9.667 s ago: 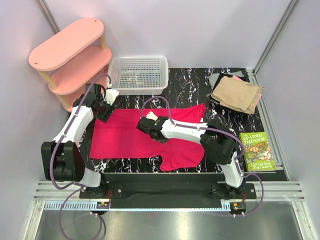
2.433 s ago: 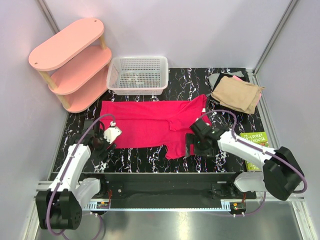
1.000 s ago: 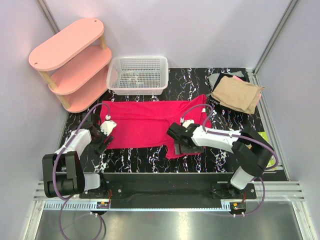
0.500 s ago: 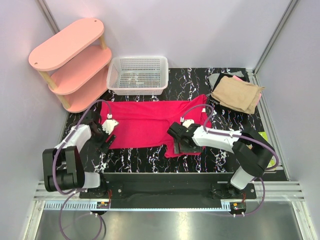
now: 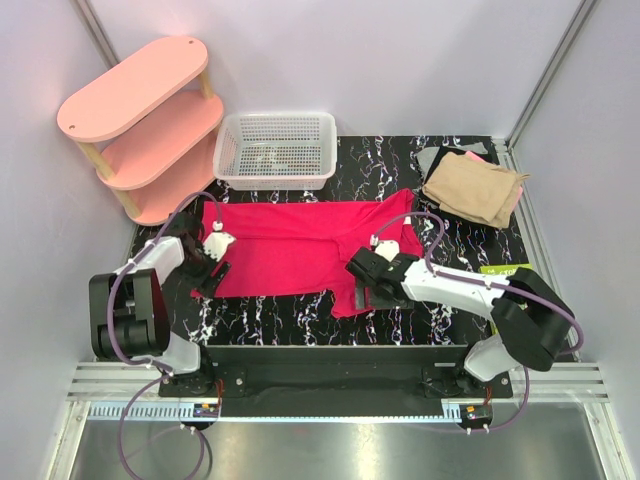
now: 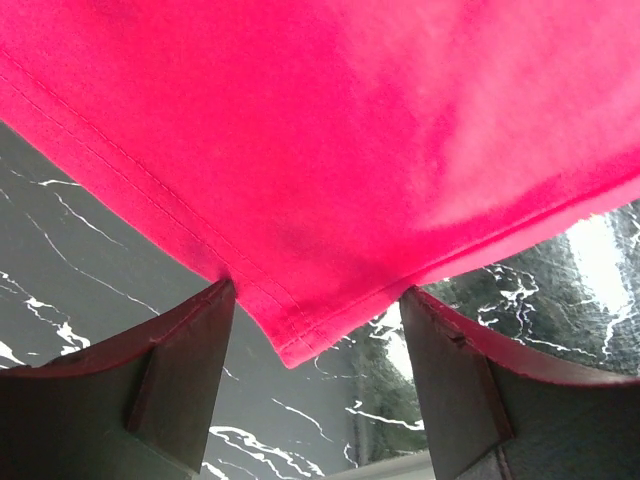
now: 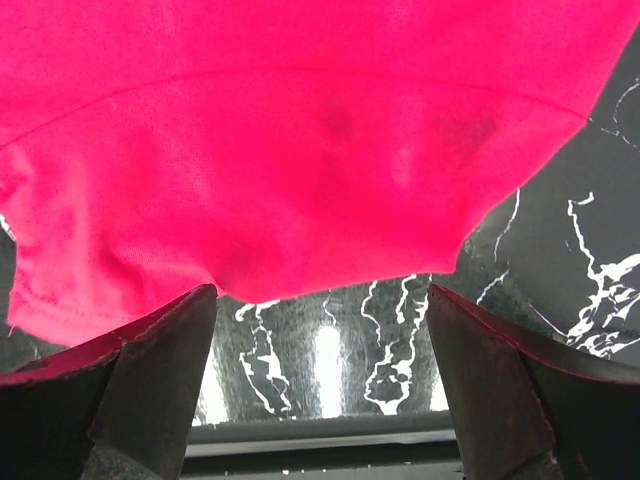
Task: Fold and stack the t-shirts
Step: Grap the side of the flattened tshirt closest away from the robot with both arms
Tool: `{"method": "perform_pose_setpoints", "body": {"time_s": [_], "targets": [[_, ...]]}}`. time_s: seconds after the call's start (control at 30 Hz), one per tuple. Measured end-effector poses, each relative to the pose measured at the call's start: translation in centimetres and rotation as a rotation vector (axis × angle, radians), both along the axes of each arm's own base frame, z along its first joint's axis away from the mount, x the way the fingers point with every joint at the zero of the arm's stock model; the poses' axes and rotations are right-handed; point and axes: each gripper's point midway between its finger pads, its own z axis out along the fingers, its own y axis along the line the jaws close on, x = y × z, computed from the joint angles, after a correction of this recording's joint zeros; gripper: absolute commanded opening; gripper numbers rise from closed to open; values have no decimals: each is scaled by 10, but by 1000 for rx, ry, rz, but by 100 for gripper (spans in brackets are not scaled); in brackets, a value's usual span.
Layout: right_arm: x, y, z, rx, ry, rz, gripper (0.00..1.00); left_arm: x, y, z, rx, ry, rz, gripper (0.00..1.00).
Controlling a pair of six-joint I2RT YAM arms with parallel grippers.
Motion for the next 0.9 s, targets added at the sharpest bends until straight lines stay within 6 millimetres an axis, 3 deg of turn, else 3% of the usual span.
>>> {"method": "perform_pose_setpoints", "body": {"time_s": [0.37,0.67,0.73,0.8,0.83,0.9], "targets": [[-6,-2,-2,17,11,9,91,6,5,-2,17,61,48,69],[3,0,-15,22,36,5,78,8,7,-2,25,63,63,50],[6,1,-16,30,36,4,68,9,7,-2,26,60,63,44],[9,2,-16,34,33,5,55,10,7,-2,28,56,62,31],[10,2,-16,36,32,8,39,10,8,-2,30,53,61,27],[11,3,-16,39,32,9,24,12,9,-2,38,45,57,17]]}}
